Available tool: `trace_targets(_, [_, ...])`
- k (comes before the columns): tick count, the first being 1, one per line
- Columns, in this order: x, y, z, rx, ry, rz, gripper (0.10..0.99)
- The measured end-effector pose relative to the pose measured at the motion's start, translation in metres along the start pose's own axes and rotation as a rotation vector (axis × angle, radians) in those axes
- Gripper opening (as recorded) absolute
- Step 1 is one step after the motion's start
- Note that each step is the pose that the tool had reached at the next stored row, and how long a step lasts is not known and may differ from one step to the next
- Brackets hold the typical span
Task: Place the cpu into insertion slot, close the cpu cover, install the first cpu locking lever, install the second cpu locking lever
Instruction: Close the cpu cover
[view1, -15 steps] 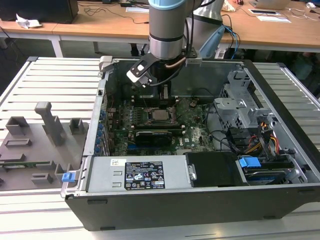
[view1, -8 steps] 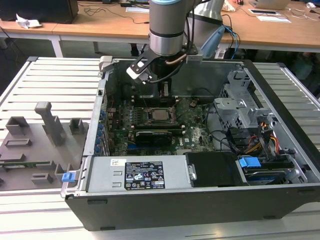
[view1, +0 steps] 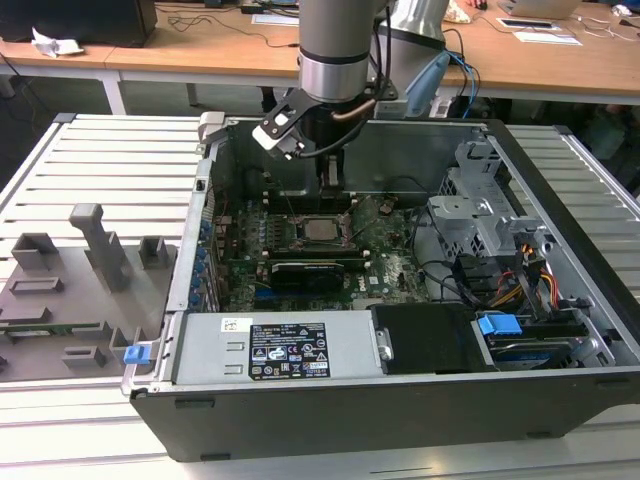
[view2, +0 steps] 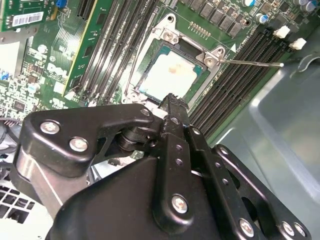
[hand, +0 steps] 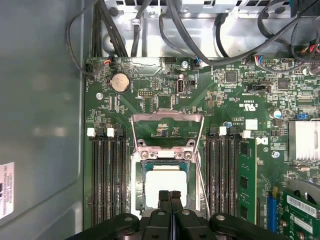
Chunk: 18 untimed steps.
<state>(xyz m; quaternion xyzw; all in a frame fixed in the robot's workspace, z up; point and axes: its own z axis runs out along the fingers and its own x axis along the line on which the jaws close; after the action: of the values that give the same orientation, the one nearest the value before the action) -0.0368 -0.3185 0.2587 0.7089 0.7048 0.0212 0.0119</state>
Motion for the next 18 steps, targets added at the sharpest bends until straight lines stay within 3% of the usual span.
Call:
trace_targets(8, [-0.0036, -0.0001, -0.0028, 0.0, 0.0002, 0.0, 0.106])
trace_targets(11, [-0.0037, 0.0083, -0.0024, 0.001, 0.0001, 0.0, 0.106])
trace_targets(16, [-0.0036, 0.0106, -0.0071, 0.002, 0.0001, 0.0, 0.106])
trace_targets(18, [-0.0035, 0.0152, -0.007, 0.003, 0.0002, 0.0, 0.106])
